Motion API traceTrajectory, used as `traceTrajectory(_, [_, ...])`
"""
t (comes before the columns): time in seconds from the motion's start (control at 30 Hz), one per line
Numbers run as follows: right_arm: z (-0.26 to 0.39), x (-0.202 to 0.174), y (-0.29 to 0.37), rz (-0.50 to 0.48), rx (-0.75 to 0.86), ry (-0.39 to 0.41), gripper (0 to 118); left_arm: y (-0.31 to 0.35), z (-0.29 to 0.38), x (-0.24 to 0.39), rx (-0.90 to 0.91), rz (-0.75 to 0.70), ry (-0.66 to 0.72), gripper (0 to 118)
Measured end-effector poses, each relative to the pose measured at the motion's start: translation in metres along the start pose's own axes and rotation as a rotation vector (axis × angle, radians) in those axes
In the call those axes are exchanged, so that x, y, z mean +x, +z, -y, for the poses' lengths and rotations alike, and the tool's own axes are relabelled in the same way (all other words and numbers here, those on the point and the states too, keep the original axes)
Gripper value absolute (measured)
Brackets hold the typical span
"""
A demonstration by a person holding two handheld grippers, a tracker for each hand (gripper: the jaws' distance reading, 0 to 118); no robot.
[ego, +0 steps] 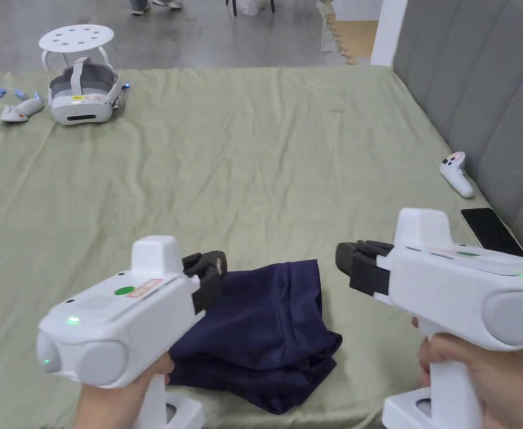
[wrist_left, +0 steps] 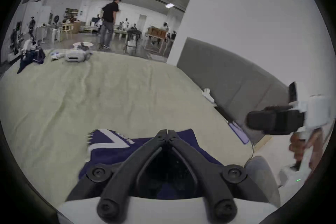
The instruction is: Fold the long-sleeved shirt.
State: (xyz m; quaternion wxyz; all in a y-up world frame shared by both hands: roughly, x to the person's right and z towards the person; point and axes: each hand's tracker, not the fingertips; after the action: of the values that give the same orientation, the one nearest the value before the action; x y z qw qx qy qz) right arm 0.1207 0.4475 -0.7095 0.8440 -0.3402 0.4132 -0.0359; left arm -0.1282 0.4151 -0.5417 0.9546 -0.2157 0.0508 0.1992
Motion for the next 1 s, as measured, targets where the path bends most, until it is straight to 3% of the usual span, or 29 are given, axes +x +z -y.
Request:
traceTrajectory(0.1, [0.011,-0.007,-0.044,-0.071,0.000,-0.019,1,0.023,-0.008,-0.024,0.020,0.002,0.097,4])
traceTrajectory(0.2, [0.040,0.007,-0.093,-0.124,-0.146,-0.159,1,0.033,-0.007,-0.060,0.028,0.019,0.263,4])
traceTrajectory(0.27, [0.064,0.019,-0.114,-0.165,-0.227,-0.256,1,0.033,-0.002,-0.081,0.010,-0.021,0.300,6])
traceTrajectory(0.33, [0.083,0.030,-0.127,-0.156,-0.289,-0.307,0,0.027,0.004,-0.102,-0.026,-0.068,0.340,43])
traceTrajectory(0.4, [0.095,0.038,-0.133,-0.081,-0.327,-0.305,0,0.020,0.008,-0.126,-0.068,-0.068,0.435,101])
traceTrajectory(0.43, [0.100,0.040,-0.133,-0.027,-0.344,-0.277,0,0.014,0.011,-0.138,-0.083,-0.059,0.489,109])
traceTrajectory(0.5, [0.106,0.048,-0.133,-0.046,-0.326,-0.296,0,0.005,0.019,-0.159,-0.115,-0.076,0.544,111])
traceTrajectory(0.53, [0.106,0.052,-0.130,-0.088,-0.302,-0.366,0,0.002,0.021,-0.170,-0.103,-0.055,0.568,110])
traceTrajectory(0.57, [0.106,0.053,-0.128,-0.092,-0.304,-0.387,0,-0.003,0.024,-0.179,-0.122,-0.032,0.593,110])
traceTrajectory(0.8, [0.105,0.048,-0.131,-0.075,-0.304,-0.295,0,-0.049,0.050,-0.183,-0.248,0.112,0.812,110])
traceTrajectory(0.9, [0.105,0.048,-0.130,-0.074,-0.306,-0.298,0,-0.066,0.061,-0.168,-0.169,0.223,0.963,109])
traceTrajectory(1.0, [0.105,0.047,-0.130,-0.068,-0.307,-0.303,0,-0.092,0.065,-0.164,-0.202,0.260,0.980,109])
